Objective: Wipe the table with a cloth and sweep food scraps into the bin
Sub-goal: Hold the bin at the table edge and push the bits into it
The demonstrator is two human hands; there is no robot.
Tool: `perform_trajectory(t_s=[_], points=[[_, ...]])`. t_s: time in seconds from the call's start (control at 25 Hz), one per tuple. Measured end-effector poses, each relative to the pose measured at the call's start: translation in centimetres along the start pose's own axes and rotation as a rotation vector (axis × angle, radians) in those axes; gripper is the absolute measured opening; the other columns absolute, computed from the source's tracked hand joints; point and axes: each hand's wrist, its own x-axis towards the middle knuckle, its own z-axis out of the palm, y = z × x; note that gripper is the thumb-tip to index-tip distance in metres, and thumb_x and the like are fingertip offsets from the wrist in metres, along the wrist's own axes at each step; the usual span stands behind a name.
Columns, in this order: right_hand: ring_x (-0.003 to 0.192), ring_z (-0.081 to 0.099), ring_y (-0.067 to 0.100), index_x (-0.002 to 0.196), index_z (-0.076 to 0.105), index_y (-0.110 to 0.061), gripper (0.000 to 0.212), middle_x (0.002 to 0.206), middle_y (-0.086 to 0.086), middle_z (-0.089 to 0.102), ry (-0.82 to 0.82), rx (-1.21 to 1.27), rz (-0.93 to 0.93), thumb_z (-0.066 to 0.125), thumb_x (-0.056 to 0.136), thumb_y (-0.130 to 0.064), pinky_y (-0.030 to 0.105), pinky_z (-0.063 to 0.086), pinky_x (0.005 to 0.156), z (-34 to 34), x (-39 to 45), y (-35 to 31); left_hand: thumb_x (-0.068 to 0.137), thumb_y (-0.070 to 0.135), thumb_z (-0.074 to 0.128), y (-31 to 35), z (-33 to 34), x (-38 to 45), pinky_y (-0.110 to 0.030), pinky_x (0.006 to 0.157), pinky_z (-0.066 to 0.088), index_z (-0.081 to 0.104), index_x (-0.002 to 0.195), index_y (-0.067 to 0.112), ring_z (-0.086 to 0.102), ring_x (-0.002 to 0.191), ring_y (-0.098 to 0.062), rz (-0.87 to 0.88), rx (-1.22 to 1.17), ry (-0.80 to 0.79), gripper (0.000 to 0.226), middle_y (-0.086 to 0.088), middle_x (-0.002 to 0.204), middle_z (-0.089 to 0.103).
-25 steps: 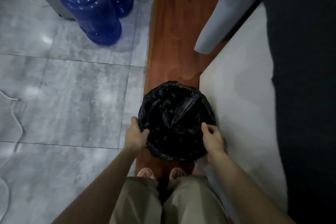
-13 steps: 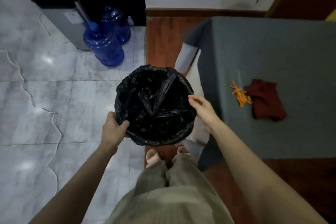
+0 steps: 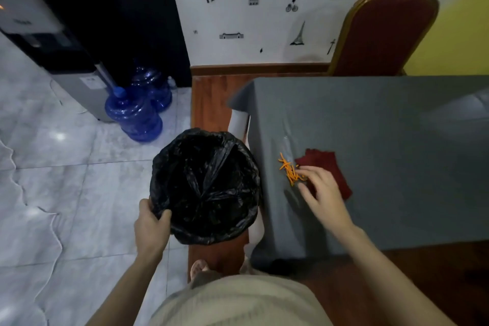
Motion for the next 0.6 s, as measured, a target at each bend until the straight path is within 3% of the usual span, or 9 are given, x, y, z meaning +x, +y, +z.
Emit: perform_trajectory(t_s=[0.12, 0.28, 0.4, 0.52, 0.6], points=[[0.142, 0.024, 0.026, 0.144, 0.036, -0.022, 0.073, 0.153, 0.006, 0.03, -0.213, -0.284, -0.057, 0.069, 0.08, -0.036, 0.042, 0.019, 0.116, -2.6, -0.4, 6.1, 0.086, 0.009, 0.055, 0.2, 1.4, -0.8, -0.042, 0.061, 0.047, 0.042, 0.095, 0.009, 0.058, 0.071, -0.035, -0.031, 0.0, 0.036, 0.016, -0.011, 0.076, 0.056], [0.147, -0.002, 0.022, 0.152, 0.005, -0.017, 0.098, 0.157, -0.001, 0.002, -0.427, -0.356, -0.047, 0.055, 0.079, -0.06, 0.043, 0.004, 0.118, -1.9, -0.1, 9.9, 0.087, 0.009, 0.055, 0.5, 2.7, -1.6, -0.043, 0.058, 0.049, 0.043, 0.095, 0.01, 0.061, 0.068, -0.037, -0.07, -0.045, 0.046, 0.014, -0.01, 0.077, 0.057], [0.147, 0.0, 0.024, 0.151, 0.0, -0.02, 0.089, 0.159, 0.004, 0.002, -0.414, -0.404, 0.002, 0.054, 0.087, -0.052, 0.048, 0.011, 0.117, 0.2, -0.8, 10.6, 0.089, 0.008, 0.054, 0.6, 3.2, -2.1, -0.036, 0.053, 0.045, 0.043, 0.096, 0.008, 0.062, 0.069, -0.036, -0.109, -0.033, 0.024, 0.013, -0.011, 0.08, 0.056], [0.144, 0.02, 0.029, 0.15, 0.015, -0.02, 0.077, 0.157, 0.009, 0.021, -0.289, -0.391, 0.018, 0.061, 0.088, -0.019, 0.05, 0.024, 0.114, 0.8, -0.8, 11.0, 0.09, 0.006, 0.053, 0.7, 3.3, -2.3, -0.034, 0.051, 0.045, 0.043, 0.097, 0.005, 0.063, 0.068, -0.037, -0.142, -0.046, 0.024, 0.012, -0.014, 0.083, 0.056], [0.142, 0.024, 0.031, 0.148, 0.023, -0.011, 0.062, 0.155, 0.01, 0.025, -0.207, -0.353, 0.071, 0.052, 0.093, -0.015, 0.048, 0.023, 0.115, 0.8, -0.3, 11.3, 0.09, 0.005, 0.052, 0.7, 3.3, -2.4, -0.034, 0.052, 0.046, 0.043, 0.096, 0.004, 0.063, 0.067, -0.037, -0.167, -0.049, 0.023, 0.012, -0.015, 0.083, 0.056]])
